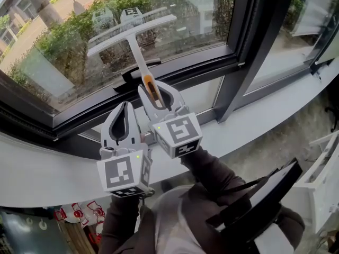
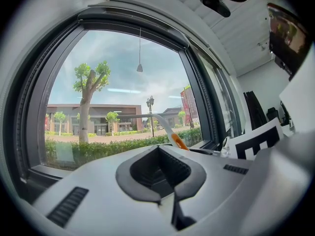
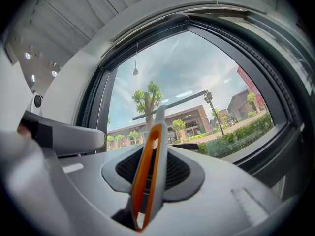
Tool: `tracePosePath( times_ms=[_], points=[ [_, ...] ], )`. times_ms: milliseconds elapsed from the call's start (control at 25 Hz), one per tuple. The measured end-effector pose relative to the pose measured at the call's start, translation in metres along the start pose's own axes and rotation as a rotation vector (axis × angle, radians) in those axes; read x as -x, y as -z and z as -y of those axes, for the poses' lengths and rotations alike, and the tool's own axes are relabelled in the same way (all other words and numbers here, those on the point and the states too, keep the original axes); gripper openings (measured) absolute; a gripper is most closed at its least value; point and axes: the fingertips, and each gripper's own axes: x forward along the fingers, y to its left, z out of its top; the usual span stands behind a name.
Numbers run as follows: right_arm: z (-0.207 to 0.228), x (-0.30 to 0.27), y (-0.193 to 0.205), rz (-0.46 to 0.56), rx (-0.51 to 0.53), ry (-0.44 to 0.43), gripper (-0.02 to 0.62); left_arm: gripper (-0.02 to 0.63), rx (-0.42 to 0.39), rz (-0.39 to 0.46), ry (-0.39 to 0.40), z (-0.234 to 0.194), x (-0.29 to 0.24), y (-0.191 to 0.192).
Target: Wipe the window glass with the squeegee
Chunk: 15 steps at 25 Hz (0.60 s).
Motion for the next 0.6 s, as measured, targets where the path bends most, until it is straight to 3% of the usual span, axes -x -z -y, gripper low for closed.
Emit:
tracePosePath(
  times_ms=[600],
  points=[
    [-0.002, 0.010, 0.016, -0.071, -0.058, -0.010, 0.086, 0.002, 0.012, -0.020, 0.019, 0.005, -0.003, 0.006]
  ],
)
